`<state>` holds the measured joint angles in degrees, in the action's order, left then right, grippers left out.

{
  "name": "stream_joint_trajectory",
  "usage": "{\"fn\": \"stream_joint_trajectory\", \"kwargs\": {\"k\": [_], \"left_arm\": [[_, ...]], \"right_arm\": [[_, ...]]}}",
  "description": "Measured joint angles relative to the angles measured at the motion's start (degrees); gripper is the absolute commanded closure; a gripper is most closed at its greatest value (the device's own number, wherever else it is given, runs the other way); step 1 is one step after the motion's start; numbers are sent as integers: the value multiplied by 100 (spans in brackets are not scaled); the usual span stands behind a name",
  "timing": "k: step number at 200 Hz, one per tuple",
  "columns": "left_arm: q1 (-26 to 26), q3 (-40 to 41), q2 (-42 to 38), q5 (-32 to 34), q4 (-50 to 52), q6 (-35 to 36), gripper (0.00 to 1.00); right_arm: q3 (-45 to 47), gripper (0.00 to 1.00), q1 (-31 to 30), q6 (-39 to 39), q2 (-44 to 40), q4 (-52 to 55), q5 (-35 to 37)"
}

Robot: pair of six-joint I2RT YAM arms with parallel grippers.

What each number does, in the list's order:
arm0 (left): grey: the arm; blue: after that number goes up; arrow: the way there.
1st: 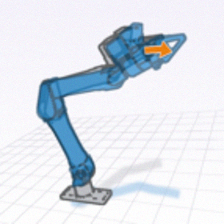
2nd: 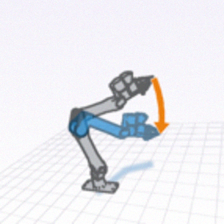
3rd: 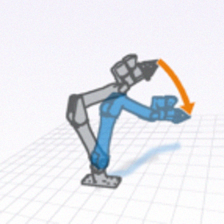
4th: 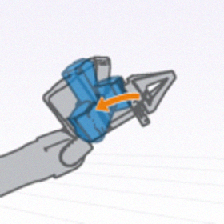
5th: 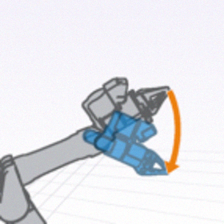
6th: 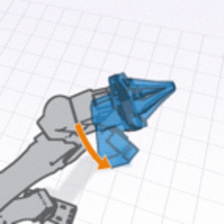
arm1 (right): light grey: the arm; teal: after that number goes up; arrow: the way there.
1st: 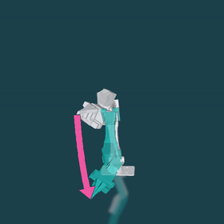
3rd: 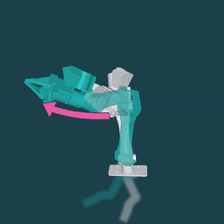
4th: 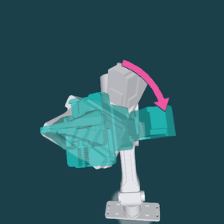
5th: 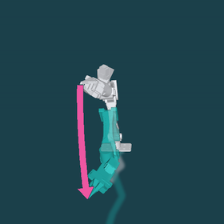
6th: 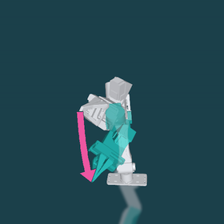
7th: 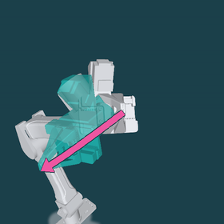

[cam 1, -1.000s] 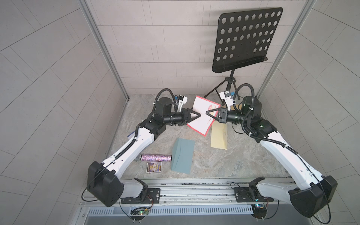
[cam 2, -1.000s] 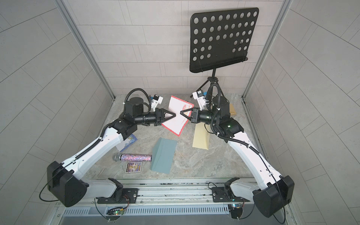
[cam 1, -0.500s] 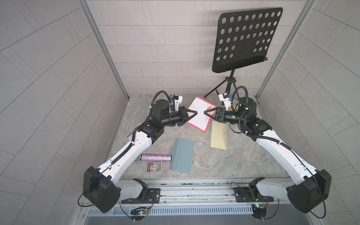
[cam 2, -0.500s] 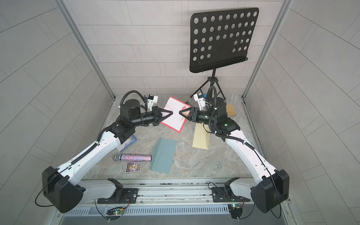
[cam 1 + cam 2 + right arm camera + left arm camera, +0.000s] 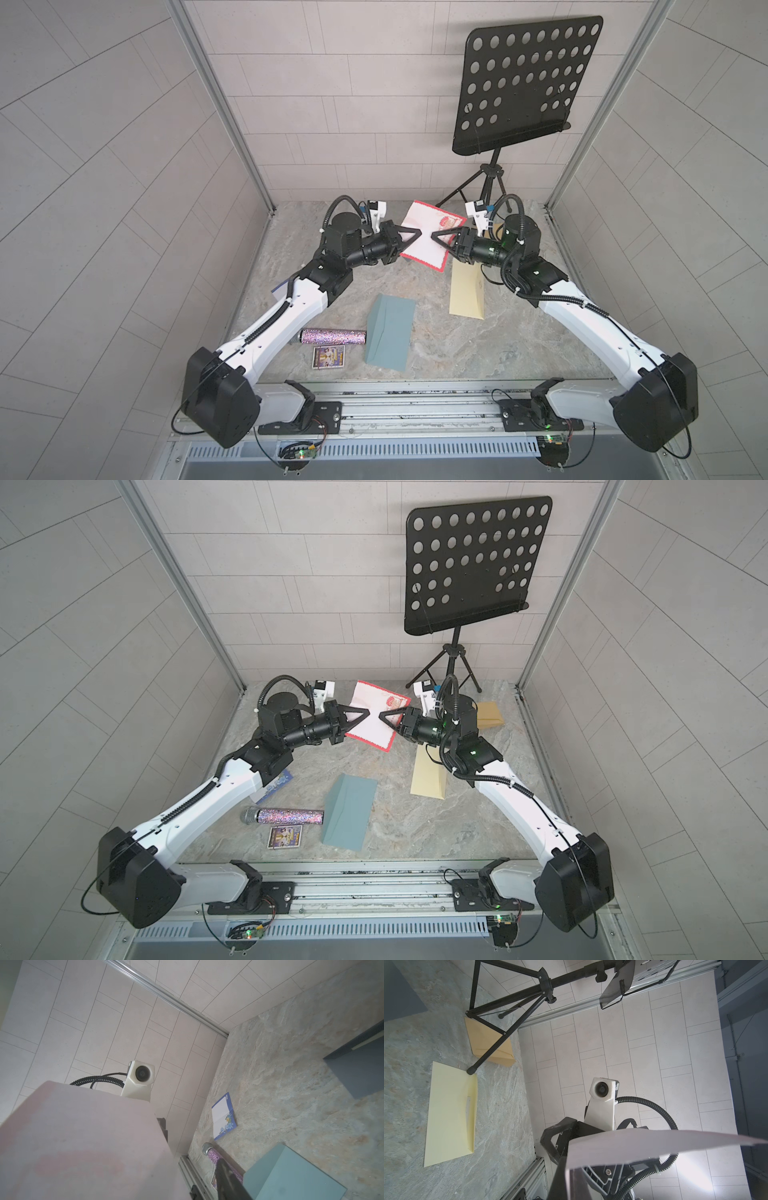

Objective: Take the letter paper out of the envelope
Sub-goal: Unfold the letter paper, then place the letter paper at the center of the board.

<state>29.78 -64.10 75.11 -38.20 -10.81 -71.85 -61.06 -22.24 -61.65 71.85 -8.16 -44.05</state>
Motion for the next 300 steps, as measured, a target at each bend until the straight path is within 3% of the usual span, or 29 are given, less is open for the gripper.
{"fn": "stream_joint_trajectory", "kwargs": {"k": [53, 89, 97, 112, 119, 136, 191, 209, 251, 300], "left_arm": [[4, 7, 11, 20, -31, -37, 100], [28, 7, 37, 39, -37, -33, 100], [33, 7, 39, 42, -24, -15, 91], [52, -4, 39, 55, 103, 96, 51], [55, -26, 39, 74, 240, 162, 39], [76, -181, 70, 173, 809, 398, 27], [278, -758, 299, 710, 2719, 1510, 25], [190, -734, 205, 850, 3215, 1759, 25], [96, -557, -50, 992, 3521, 2035, 26], [190, -474, -81, 1001, 3748, 2249, 26]], "right_arm": [[-70, 80, 0, -125, 103, -92, 74], [-212, 100, 0, 4, 107, 105, 153], [-278, 100, -11, 131, 107, 262, 188], [-474, 100, -35, 452, 109, 737, 284], [-619, 100, -37, 662, 111, 1067, 343], [-1016, 100, -63, 1222, 127, 1878, 566], [-1370, 100, 20, 2387, 37, 3574, 863], [-1266, 100, 509, 2555, 9, 4122, 1812], [-824, 100, 1602, 2201, 109, 4833, 3506], [-728, 100, 2081, 1921, 911, 4511, 4199]]}}
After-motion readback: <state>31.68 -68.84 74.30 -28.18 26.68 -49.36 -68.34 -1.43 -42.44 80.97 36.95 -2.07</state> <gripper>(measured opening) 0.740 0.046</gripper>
